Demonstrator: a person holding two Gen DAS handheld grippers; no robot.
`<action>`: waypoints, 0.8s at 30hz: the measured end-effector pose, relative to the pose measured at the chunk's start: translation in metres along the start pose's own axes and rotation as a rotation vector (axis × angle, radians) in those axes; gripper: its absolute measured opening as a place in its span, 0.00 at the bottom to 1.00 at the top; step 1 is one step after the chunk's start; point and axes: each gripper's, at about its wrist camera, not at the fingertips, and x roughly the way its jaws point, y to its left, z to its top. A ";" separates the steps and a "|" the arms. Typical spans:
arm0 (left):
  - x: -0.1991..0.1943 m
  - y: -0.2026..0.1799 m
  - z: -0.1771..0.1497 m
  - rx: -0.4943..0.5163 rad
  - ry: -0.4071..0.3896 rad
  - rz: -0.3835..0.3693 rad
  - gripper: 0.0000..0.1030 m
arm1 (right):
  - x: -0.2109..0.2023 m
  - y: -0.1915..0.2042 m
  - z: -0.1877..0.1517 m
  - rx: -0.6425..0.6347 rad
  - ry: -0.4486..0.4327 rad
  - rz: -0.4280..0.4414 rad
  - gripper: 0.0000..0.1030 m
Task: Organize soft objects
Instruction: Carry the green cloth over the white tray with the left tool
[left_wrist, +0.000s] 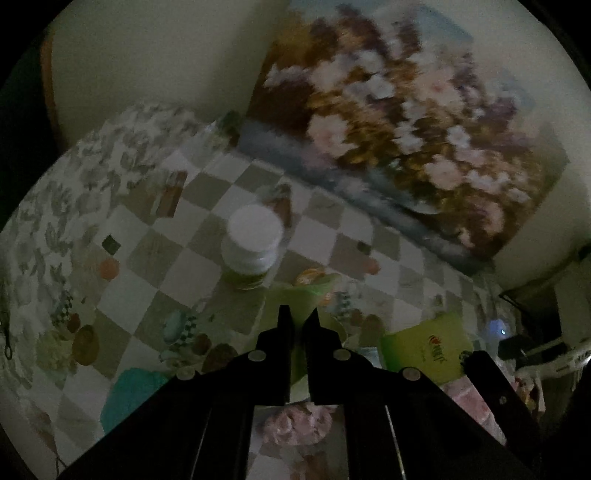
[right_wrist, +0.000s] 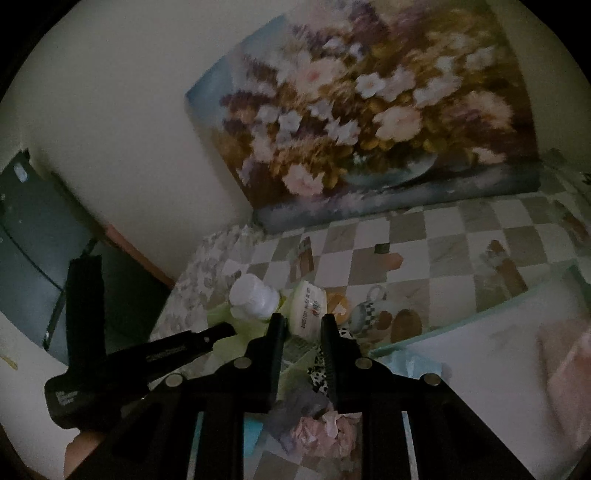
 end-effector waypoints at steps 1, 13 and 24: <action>-0.007 -0.005 -0.002 0.018 -0.010 -0.006 0.06 | -0.005 -0.002 -0.001 0.005 -0.010 -0.005 0.21; -0.050 -0.059 -0.026 0.164 -0.094 -0.096 0.06 | -0.083 -0.040 -0.004 0.097 -0.156 -0.090 0.16; -0.026 -0.106 -0.053 0.273 0.038 -0.196 0.06 | -0.080 -0.074 -0.016 0.149 -0.069 -0.275 0.16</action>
